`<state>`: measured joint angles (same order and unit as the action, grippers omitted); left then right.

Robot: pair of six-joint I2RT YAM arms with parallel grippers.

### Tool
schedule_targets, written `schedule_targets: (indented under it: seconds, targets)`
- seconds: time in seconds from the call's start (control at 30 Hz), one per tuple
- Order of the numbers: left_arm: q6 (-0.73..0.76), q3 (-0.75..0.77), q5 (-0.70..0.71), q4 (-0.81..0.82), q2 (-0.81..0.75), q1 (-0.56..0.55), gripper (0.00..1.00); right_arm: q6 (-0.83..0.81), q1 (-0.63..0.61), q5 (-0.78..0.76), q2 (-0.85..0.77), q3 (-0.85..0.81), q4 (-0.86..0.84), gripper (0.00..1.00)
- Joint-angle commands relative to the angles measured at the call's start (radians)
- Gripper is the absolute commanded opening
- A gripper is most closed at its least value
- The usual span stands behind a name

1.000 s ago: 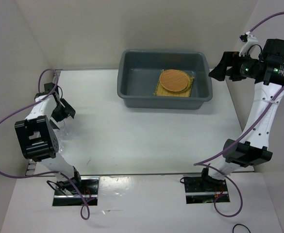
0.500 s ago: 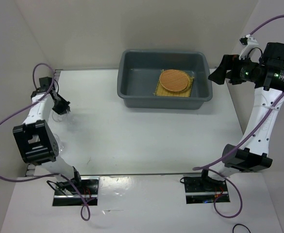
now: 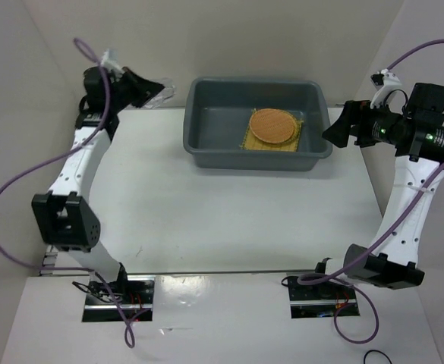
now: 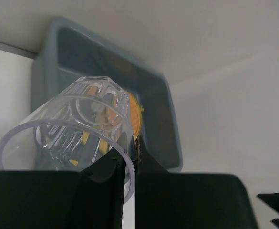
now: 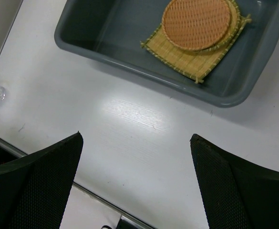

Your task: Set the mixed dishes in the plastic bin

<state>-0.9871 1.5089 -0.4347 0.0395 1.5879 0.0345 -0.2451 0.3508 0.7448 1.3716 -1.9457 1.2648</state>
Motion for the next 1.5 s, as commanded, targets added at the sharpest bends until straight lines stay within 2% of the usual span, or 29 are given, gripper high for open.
schedule_targets:
  seconds: [0.0,0.07,0.1,0.13,0.17,0.2,0.23,0.3,0.37,0.43,0.5,0.6,0.77,0.93,1.07,1.1,1.17,1.2,1.27,1.37,1.43,1.47]
  targets:
    - [0.23,0.288,0.011,-0.182,0.122,-0.111,0.0,0.007,-0.007,0.013,-0.06,0.024,-0.054,0.98]
    - [0.321,0.461,0.104,-0.364,0.285,-0.214,0.0,0.007,-0.007,0.004,-0.069,0.033,-0.054,0.98]
    - [0.358,0.552,0.216,-0.536,0.344,-0.247,0.0,0.007,-0.007,-0.007,-0.069,0.033,-0.054,0.98]
    - [0.419,0.774,0.287,-0.632,0.48,-0.318,0.0,0.007,-0.007,-0.007,-0.069,0.024,-0.054,0.98]
    - [0.444,0.913,0.371,-0.729,0.557,-0.353,0.0,0.007,-0.007,-0.007,-0.069,0.015,-0.054,0.98]
    - [0.465,1.082,0.515,-0.926,0.742,-0.385,0.0,0.007,-0.007,-0.016,-0.059,0.002,-0.054,0.98]
    - [0.481,1.453,0.557,-1.011,0.836,-0.436,0.0,0.007,-0.007,-0.016,-0.059,0.002,-0.054,0.98]
    - [0.446,1.629,0.583,-1.114,0.967,-0.436,0.0,0.007,-0.007,-0.016,-0.048,-0.01,-0.054,0.98]
    - [0.394,1.512,0.583,-1.103,0.968,-0.436,0.0,0.007,-0.007,-0.016,-0.048,-0.019,-0.054,0.98]
    - [0.393,1.521,0.622,-1.103,1.004,-0.436,0.0,0.007,-0.007,-0.025,-0.048,-0.028,-0.054,0.98]
    - [0.404,1.614,0.631,-1.125,1.073,-0.449,0.0,0.007,-0.007,-0.035,-0.039,-0.029,-0.054,0.98]
    - [0.404,1.605,0.631,-1.107,1.103,-0.449,0.0,0.007,-0.007,-0.035,-0.039,-0.018,-0.054,0.98]
    - [0.383,1.605,0.562,-1.064,1.155,-0.426,0.0,0.007,-0.007,-0.044,-0.016,-0.018,-0.054,0.98]
    - [0.373,1.605,0.518,-1.034,1.211,-0.407,0.04,0.007,-0.007,-0.062,0.026,-0.058,-0.054,0.98]
    - [0.373,1.616,0.476,-1.023,1.23,-0.397,0.19,0.007,-0.007,-0.062,0.046,-0.067,-0.054,0.98]
    - [0.373,1.626,0.465,-1.009,1.23,-0.397,0.28,0.007,-0.007,-0.062,0.055,-0.067,-0.054,0.98]
    - [0.373,1.627,0.443,-1.0,1.23,-0.397,0.37,0.007,-0.007,-0.062,0.066,-0.076,-0.054,0.98]
    - [0.364,1.627,0.429,-0.989,1.23,-0.387,0.46,-0.002,-0.007,-0.062,0.066,-0.076,-0.054,0.98]
    - [0.364,1.627,0.418,-0.977,1.209,-0.387,0.59,-0.002,-0.007,-0.062,0.066,-0.085,-0.064,0.98]
    - [0.364,1.627,0.453,-0.922,1.121,-0.387,0.73,-0.002,-0.007,-0.062,0.066,-0.085,-0.064,0.98]
    - [0.364,1.627,0.497,-0.886,1.016,-0.399,0.77,-0.011,-0.007,-0.062,0.066,-0.085,-0.064,0.98]
    - [0.393,1.627,0.533,-0.865,0.977,-0.416,0.95,-0.011,-0.007,-0.062,0.066,-0.085,-0.064,0.98]
